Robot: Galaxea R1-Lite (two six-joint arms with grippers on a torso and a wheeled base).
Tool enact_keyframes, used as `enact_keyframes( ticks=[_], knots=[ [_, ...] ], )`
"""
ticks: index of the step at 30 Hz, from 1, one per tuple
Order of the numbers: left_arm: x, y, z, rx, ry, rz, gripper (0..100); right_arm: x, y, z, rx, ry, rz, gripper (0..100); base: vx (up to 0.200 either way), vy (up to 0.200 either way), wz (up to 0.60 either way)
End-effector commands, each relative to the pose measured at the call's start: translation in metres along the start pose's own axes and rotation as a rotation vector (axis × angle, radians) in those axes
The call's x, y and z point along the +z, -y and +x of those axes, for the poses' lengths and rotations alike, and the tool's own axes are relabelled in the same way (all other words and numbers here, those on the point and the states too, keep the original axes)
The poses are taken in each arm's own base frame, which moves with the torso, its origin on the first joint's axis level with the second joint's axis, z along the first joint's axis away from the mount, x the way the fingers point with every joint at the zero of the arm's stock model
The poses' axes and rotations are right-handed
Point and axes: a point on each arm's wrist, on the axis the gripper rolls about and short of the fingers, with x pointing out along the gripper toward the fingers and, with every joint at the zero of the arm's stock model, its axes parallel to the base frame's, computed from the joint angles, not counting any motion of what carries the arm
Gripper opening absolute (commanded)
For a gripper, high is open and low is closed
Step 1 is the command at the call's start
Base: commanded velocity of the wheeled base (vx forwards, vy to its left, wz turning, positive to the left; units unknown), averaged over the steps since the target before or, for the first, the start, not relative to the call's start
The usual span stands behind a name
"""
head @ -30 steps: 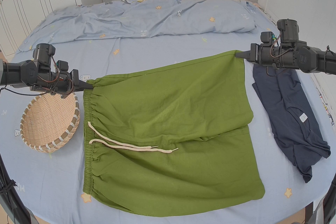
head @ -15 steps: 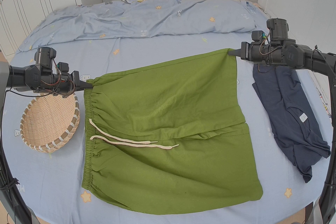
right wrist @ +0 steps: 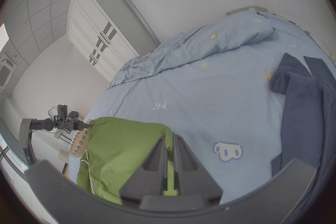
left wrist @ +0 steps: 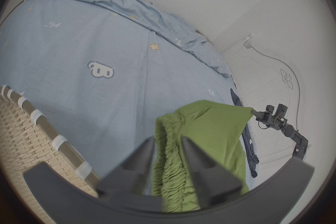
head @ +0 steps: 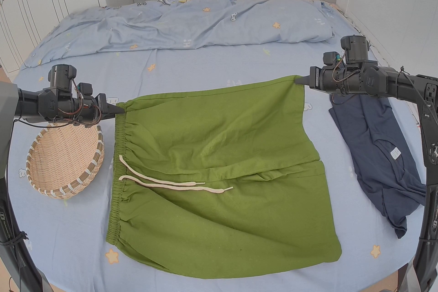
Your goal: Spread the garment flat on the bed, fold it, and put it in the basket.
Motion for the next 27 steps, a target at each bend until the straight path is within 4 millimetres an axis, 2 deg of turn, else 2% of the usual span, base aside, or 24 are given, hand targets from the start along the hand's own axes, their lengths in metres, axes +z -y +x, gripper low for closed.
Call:
enact_keyframes(
  ticks=[1,11,13,15,18,19,20,21,25,27],
  knots=[
    [-0.002,-0.003,0.007,0.001,-0.005,-0.003,100,-0.002,0.002,0.002,0.0,-0.005,0.006,100,0.0,0.0,0.0],
    [-0.002,0.004,0.005,0.005,0.001,-0.018,100,-0.005,0.006,0.002,-0.011,-0.026,0.024,100,0.0,0.0,0.0],
    [0.001,0.023,-0.007,-0.016,0.017,-0.012,100,-0.003,0.007,-0.002,-0.016,-0.022,0.026,100,0.0,0.0,0.0],
    [0.0,0.033,-0.012,-0.027,0.018,-0.001,100,0.001,0.007,-0.009,-0.022,-0.014,0.027,100,0.0,0.0,0.0],
    [0.001,0.05,-0.03,-0.04,0.036,0.019,100,0.02,-0.002,-0.037,-0.036,0.02,0.039,100,0.0,0.0,0.0],
    [0.001,0.051,-0.03,-0.042,0.036,0.021,100,0.021,-0.002,-0.039,-0.037,0.02,0.041,100,0.0,0.0,0.0],
    [0.0,0.057,-0.038,-0.045,0.043,0.025,100,0.027,-0.007,-0.056,-0.044,0.031,0.046,100,0.0,0.0,0.0],
    [-0.002,0.061,-0.043,-0.047,0.043,0.025,100,0.027,-0.009,-0.064,-0.049,0.024,0.051,100,0.0,0.0,0.0],
    [-0.02,0.08,-0.06,-0.067,0.013,0.008,100,0.01,-0.022,-0.098,-0.061,-0.027,0.085,100,0.0,0.0,0.0],
    [-0.039,0.087,-0.068,-0.077,-0.028,-0.01,100,-0.009,-0.033,-0.119,-0.055,-0.073,0.11,100,0.0,0.0,0.0]
  ],
)
